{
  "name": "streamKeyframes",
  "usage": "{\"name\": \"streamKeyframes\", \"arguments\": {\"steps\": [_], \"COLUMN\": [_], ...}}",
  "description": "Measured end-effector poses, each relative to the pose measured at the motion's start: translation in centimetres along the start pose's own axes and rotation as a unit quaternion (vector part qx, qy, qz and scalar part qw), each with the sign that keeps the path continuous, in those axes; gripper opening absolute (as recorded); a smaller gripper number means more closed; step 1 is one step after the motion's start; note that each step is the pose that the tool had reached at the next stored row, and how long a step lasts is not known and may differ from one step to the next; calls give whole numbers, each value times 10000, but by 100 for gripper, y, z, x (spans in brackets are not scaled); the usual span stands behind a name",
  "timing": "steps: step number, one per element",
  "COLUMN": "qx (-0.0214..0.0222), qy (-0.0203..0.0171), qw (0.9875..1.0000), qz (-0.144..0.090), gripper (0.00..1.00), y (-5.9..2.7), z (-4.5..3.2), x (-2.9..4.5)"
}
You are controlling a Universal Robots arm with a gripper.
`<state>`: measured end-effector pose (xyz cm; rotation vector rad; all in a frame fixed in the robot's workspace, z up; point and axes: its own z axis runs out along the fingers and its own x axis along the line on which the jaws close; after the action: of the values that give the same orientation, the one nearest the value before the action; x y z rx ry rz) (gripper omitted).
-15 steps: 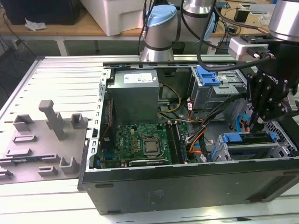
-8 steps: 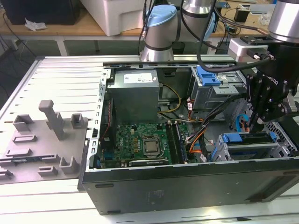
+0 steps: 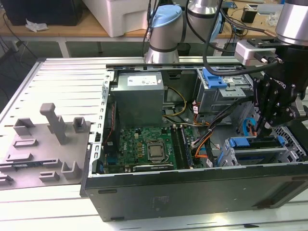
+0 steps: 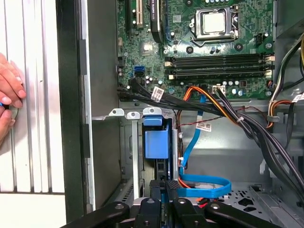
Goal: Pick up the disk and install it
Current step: 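Insert the second disk wire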
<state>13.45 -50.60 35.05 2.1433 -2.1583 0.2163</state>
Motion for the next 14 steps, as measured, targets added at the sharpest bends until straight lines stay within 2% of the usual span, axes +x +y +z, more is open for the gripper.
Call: {"name": "streamKeyframes", "arguments": {"steps": [14], "qx": [3], "qy": [-1], "qw": [10000], "qz": [-19], "gripper": [16], "y": [1], "z": [24], "x": [-4]}}
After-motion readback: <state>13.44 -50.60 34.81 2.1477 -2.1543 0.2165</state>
